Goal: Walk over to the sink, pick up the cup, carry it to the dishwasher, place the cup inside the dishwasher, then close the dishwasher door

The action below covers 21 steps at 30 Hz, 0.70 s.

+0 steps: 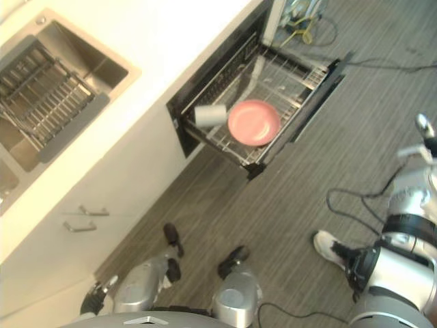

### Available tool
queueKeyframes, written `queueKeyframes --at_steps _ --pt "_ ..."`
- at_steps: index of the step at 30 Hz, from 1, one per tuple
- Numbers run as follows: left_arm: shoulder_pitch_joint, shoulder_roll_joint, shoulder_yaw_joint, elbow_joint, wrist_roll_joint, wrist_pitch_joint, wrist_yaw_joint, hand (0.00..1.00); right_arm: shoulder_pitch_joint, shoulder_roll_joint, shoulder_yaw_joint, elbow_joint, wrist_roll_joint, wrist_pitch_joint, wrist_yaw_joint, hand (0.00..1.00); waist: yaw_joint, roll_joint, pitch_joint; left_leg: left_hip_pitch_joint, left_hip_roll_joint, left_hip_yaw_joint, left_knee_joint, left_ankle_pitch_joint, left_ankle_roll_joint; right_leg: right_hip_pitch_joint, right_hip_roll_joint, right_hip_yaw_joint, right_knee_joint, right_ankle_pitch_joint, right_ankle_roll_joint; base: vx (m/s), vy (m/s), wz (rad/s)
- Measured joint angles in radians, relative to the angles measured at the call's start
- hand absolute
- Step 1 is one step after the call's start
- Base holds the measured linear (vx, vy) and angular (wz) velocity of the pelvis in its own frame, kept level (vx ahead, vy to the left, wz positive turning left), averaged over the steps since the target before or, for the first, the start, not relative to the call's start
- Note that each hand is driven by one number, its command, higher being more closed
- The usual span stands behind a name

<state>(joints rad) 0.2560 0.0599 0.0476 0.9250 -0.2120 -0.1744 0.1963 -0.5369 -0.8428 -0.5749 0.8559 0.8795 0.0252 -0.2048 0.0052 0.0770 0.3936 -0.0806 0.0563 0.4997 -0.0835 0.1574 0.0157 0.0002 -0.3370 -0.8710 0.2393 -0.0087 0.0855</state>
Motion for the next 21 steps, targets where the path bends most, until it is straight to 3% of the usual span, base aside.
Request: queueKeyframes --at_steps 2,5,8,10,14,16,21 --pt "0.01 0.0 0.005 0.015 0.001 -0.006 0.001 0.0 0.034 0.036 -0.021 0.018 0.054 0.001 0.034 1.0 -0.011 -0.007 -0.025 0.008 0.006 0.039 0.0 -0.003 -0.002 0.0 -0.001 0.007 0.002 -0.003 0.001 -0.03 -0.03 -0.11" --pt "0.007 -0.004 0.005 0.032 0.02 -0.015 0.001 0.0 0.057 0.074 -0.03 0.027 0.132 0.033 0.097 1.0 -0.023 0.005 -0.035 0.003 0.024 0.157 0.0 -0.012 -0.002 -0.021 -0.015 0.007 0.016 -0.015 0.0 -0.09 0.013 0.04" --pt "-0.011 -0.003 -0.02 0.038 0.026 -0.023 0.001 0.0 0.045 0.101 -0.025 0.024 0.146 0.05 0.155 1.0 -0.011 0.021 -0.043 -0.043 0.034 0.246 0.006 -0.002 -0.012 -0.095 -0.039 0.009 0.05 -0.026 -0.001 -0.09 0.041 0.09" --pt "-0.028 -0.003 -0.023 0.052 0.03 -0.023 0.0 0.0 0.012 0.126 -0.014 0.024 0.145 0.066 0.177 1.0 -0.005 0.028 -0.041 -0.082 0.025 0.252 0.006 0.004 -0.014 -0.149 -0.065 0.018 0.09 -0.038 -0.008 -0.1 0.041 0.04" --pt "-0.053 -0.001 -0.058 0.07 0.031 -0.025 0.001 0.0 -0.063 0.127 0.057 0.025 0.14 0.085 0.174 1.0 0.003 0.058 -0.032 -0.134 0.006 0.253 0.006 0.008 -0.01 -0.223 -0.1 0.036 0.14 -0.047 -0.005 -0.1 0.046 0.04" --pt "-0.075 -0.004 -0.085 0.077 0.031 -0.025 0.0 0.0 -0.119 0.119 0.069 0.034 0.133 0.088 0.16 1.0 0.004 0.088 -0.015 -0.158 -0.007 0.245 0.006 0.015 -0.008 -0.252 -0.12 0.04 0.16 -0.049 -0.004 -0.06 0.047 0.1" --pt "-0.133 -0.003 -0.141 0.076 0.032 -0.027 -0.009 0.0 -0.266 0.021 0.196 0.153 0.059 0.115 0.086 1.0 0.027 0.15 0.037 -0.225 -0.036 0.186 0.006 0.04 0.016 -0.324 -0.155 0.042 0.201 -0.043 -0.012 -0.05 0.043 0.12"
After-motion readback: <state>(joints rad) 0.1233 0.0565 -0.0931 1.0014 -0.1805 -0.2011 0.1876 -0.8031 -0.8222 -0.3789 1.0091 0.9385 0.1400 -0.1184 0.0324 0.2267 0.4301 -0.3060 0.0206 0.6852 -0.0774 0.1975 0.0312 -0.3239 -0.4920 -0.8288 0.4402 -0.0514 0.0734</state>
